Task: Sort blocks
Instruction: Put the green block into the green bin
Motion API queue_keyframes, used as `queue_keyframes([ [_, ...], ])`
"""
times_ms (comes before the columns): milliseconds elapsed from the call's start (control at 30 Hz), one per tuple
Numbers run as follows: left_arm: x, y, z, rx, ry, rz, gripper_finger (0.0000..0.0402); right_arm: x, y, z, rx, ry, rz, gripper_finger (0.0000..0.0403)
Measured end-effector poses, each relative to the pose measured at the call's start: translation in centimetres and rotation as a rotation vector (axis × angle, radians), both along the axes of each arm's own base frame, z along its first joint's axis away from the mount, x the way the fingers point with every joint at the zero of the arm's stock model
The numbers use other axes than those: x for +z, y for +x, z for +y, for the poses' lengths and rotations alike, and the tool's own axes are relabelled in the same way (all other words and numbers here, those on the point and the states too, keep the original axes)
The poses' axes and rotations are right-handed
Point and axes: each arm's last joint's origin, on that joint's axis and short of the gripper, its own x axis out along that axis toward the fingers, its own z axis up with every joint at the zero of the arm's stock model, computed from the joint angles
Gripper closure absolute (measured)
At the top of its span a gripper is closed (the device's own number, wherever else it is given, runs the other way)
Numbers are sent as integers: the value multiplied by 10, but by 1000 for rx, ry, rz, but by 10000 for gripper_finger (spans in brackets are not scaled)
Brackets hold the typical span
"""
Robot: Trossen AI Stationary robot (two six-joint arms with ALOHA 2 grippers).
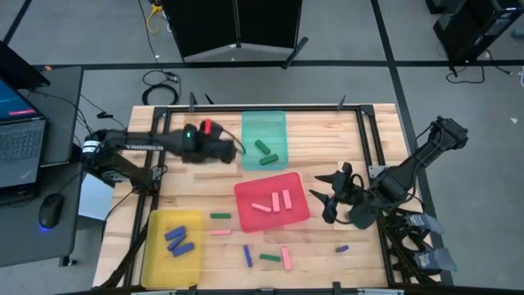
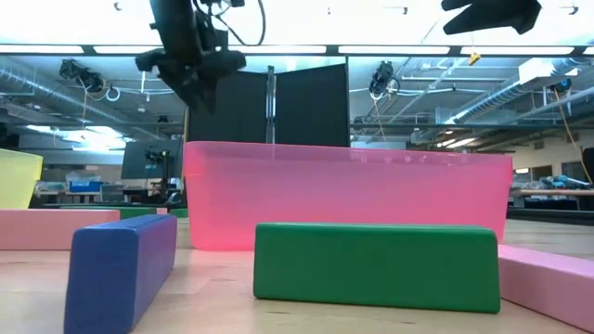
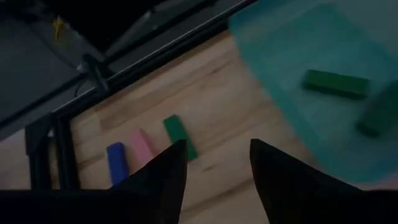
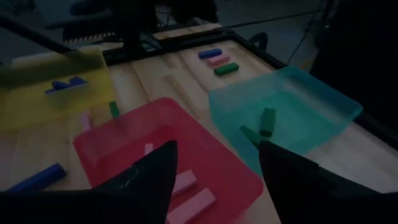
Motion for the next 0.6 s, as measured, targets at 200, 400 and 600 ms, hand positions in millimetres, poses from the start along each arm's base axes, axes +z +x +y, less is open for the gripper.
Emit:
queue_keyframes([
  [200, -11, 0, 55, 51, -121, 47, 219, -12, -8, 6, -15, -2, -29, 167],
  [400, -33, -15, 113, 136, -297, 101, 219, -24, -14, 11, -7, 44, -49, 167],
  [600, -54, -15, 144, 139, -417, 61, 219, -33, -20, 17, 21, 45, -63, 169],
])
